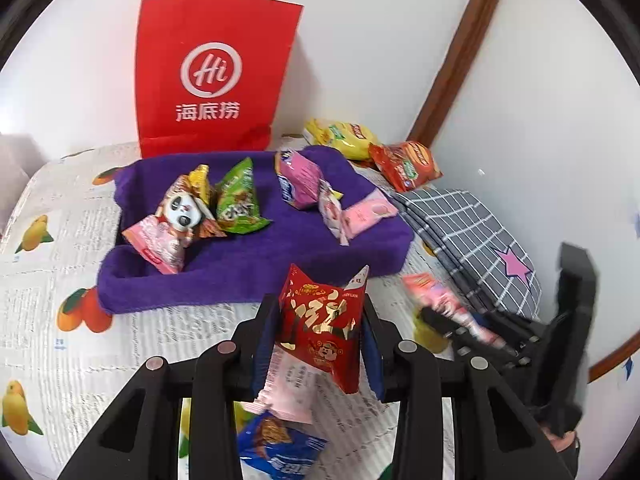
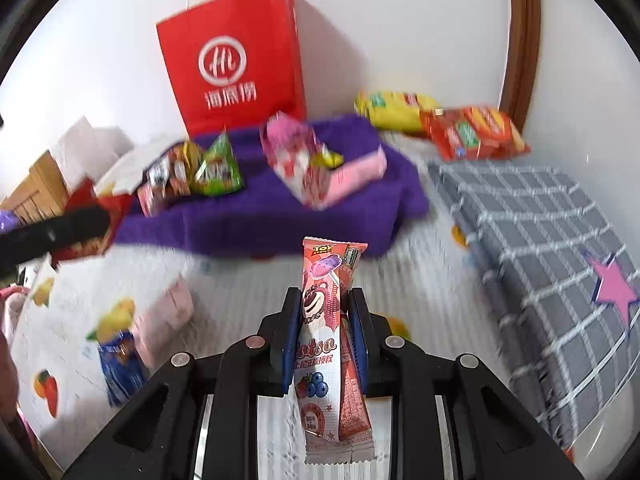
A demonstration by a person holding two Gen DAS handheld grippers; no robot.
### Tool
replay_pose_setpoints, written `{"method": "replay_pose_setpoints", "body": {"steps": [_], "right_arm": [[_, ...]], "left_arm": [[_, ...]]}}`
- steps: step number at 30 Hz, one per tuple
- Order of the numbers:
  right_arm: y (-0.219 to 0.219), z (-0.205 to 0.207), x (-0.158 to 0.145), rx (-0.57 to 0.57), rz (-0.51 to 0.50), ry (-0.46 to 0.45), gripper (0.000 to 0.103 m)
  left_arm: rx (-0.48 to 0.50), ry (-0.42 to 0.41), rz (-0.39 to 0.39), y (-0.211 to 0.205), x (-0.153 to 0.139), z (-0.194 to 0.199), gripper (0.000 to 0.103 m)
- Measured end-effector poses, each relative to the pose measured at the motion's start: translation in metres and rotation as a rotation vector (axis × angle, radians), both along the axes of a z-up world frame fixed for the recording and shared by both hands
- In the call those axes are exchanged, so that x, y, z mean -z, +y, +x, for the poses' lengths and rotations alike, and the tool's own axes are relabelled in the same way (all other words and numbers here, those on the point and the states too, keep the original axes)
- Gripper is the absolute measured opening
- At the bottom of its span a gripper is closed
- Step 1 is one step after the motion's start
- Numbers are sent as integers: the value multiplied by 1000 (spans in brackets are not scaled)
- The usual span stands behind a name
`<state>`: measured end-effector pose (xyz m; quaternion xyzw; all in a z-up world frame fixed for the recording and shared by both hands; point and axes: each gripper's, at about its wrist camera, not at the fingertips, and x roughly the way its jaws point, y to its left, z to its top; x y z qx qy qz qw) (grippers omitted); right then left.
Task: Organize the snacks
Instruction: 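Lift both held packets and carry them over the purple towel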
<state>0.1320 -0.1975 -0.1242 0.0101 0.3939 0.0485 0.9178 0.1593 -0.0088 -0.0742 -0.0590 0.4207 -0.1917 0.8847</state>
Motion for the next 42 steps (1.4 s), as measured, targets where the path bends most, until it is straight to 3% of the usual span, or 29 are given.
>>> {"method": "replay_pose_setpoints", "body": {"steps": [10, 19, 28, 37, 39, 42], "right_arm": [[4, 39, -38, 1, 25, -61, 24], [9, 95, -50, 0, 81, -72, 24], [12, 148, -30, 5, 95, -17, 24], [9, 166, 5, 8, 111, 33, 25], [11, 167, 8, -9, 117, 43, 27], [16, 168, 12, -48, 106, 58, 39]], "left_arm": [[-78, -10, 4, 30, -8, 24, 36], [-140, -6, -28, 57, -13, 61, 36], [-142, 0, -17, 55, -17, 95, 36], [-135, 19, -7, 44, -7, 120, 37], [-125, 29, -6, 38, -4, 127, 37], [-108, 49, -15, 28, 4, 135, 37]]}}
